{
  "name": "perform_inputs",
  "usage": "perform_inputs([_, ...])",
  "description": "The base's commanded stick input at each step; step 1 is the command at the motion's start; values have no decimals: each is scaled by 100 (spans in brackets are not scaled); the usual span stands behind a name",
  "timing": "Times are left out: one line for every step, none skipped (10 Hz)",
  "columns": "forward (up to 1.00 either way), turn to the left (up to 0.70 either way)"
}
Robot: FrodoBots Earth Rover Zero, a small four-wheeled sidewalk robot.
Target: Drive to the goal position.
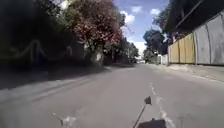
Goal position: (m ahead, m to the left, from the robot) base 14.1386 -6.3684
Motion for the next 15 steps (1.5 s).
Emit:
perform_inputs([100, -4])
perform_inputs([100, -4])
perform_inputs([100, -4])
perform_inputs([100, -4])
perform_inputs([100, -4])
perform_inputs([100, -4])
perform_inputs([100, -4])
perform_inputs([100, -5])
perform_inputs([100, -5])
perform_inputs([100, -5])
perform_inputs([100, -5])
perform_inputs([100, -9])
perform_inputs([100, -20])
perform_inputs([100, -40])
perform_inputs([100, -40])
